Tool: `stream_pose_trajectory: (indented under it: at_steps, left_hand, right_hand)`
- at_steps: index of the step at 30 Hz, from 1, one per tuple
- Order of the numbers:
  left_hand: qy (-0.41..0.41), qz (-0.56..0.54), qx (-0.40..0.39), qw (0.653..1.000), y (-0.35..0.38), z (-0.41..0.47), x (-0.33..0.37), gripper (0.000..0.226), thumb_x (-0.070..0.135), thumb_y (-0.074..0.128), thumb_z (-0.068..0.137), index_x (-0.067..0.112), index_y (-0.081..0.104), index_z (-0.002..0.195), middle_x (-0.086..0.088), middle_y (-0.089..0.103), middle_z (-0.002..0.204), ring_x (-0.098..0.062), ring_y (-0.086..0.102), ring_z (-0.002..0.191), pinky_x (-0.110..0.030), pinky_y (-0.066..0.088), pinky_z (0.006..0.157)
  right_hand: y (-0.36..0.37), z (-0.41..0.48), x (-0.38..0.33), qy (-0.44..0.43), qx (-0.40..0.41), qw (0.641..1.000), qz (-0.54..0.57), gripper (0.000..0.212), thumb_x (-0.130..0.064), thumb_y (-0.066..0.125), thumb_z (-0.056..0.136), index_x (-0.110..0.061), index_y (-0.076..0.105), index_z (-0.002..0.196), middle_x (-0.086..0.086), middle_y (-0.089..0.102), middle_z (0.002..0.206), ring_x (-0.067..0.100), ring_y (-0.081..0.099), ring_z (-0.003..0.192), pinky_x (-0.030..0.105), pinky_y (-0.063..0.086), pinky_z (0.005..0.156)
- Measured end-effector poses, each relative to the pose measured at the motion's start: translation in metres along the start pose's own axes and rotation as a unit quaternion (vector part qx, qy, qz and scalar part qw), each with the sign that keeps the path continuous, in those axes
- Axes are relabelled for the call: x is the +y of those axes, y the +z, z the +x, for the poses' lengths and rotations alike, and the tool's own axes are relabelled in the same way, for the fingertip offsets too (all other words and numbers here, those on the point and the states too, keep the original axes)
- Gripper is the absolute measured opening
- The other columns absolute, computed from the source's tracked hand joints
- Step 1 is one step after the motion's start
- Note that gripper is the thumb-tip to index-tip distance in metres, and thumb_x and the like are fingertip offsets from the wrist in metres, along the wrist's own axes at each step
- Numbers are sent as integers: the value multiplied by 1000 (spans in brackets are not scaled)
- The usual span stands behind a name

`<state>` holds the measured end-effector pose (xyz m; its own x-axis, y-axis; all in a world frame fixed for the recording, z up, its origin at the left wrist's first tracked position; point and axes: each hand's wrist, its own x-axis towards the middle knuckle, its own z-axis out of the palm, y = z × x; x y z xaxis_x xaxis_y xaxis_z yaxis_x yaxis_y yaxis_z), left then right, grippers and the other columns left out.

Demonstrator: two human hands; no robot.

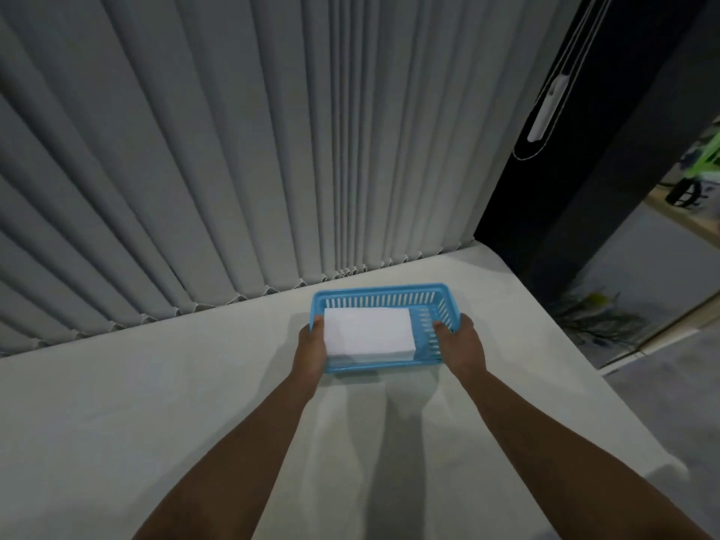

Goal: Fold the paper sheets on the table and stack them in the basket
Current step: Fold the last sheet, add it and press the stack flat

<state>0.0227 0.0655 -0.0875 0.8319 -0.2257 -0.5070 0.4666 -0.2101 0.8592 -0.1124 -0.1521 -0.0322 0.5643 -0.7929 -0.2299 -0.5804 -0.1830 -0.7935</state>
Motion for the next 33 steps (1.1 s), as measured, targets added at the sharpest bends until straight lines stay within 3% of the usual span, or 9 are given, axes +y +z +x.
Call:
stream_pose_trajectory:
  at_steps: [6, 9, 11, 14, 18, 24, 33]
  left_hand:
    - [-29, -39, -16, 999, 80, 18, 35, 89, 80, 35, 62, 26, 49, 131, -3, 64, 121, -24, 63, 107, -47, 47, 101]
    - [-14, -52, -28, 998, 112, 22, 55, 63, 69, 37, 82, 26, 55, 123, -4, 66, 120, -25, 64, 106, -47, 49, 100]
    - [-9, -56, -37, 998, 127, 26, 61, 42, 54, 32, 95, 28, 62, 108, -2, 68, 113, -25, 64, 105, -45, 49, 99]
    - [-15, -62, -42, 997, 141, 34, 67, 38, 48, 29, 99, 29, 62, 94, 0, 68, 104, -25, 64, 100, -42, 50, 95]
    - [-22, -73, -28, 997, 151, 43, 69, 36, 50, 31, 98, 29, 59, 105, -2, 66, 108, -25, 64, 103, -44, 51, 96]
    - [-6, -64, -22, 998, 157, 46, 64, 45, 52, 34, 96, 26, 54, 127, -2, 66, 120, -24, 64, 107, -49, 50, 98]
    - [-24, -44, -39, 998, 162, 24, 63, 41, 54, 33, 96, 30, 52, 123, -1, 66, 117, -24, 64, 107, -49, 51, 97]
  right_hand:
    - [-39, 100, -2, -32, -17, 999, -10, 37, -36, 53, 93, -7, 50, 116, 14, 64, 109, 31, 63, 97, 37, 50, 82]
    - [-50, 140, -2, -30, -28, 999, -9, 40, -36, 52, 95, -8, 48, 123, 11, 63, 111, 26, 62, 95, 34, 48, 80]
    - [-53, 163, -2, -16, -48, 999, -4, 41, -35, 50, 96, -8, 46, 127, 7, 61, 110, 21, 58, 89, 29, 43, 75]
    - [-54, 193, 2, -13, -76, 997, 4, 42, -38, 50, 95, -10, 50, 127, 8, 66, 113, 21, 61, 87, 29, 44, 74]
    - [-52, 210, 4, 5, -87, 996, 5, 43, -39, 49, 95, -11, 49, 128, 7, 62, 112, 26, 59, 97, 34, 46, 85]
    - [-56, 213, 2, 0, -98, 995, 6, 43, -36, 46, 98, -11, 44, 133, 4, 54, 106, 21, 53, 90, 30, 38, 76]
    - [-69, 201, 17, 4, -92, 996, 9, 40, -37, 47, 97, -13, 48, 129, 10, 63, 117, 22, 59, 89, 30, 44, 71]
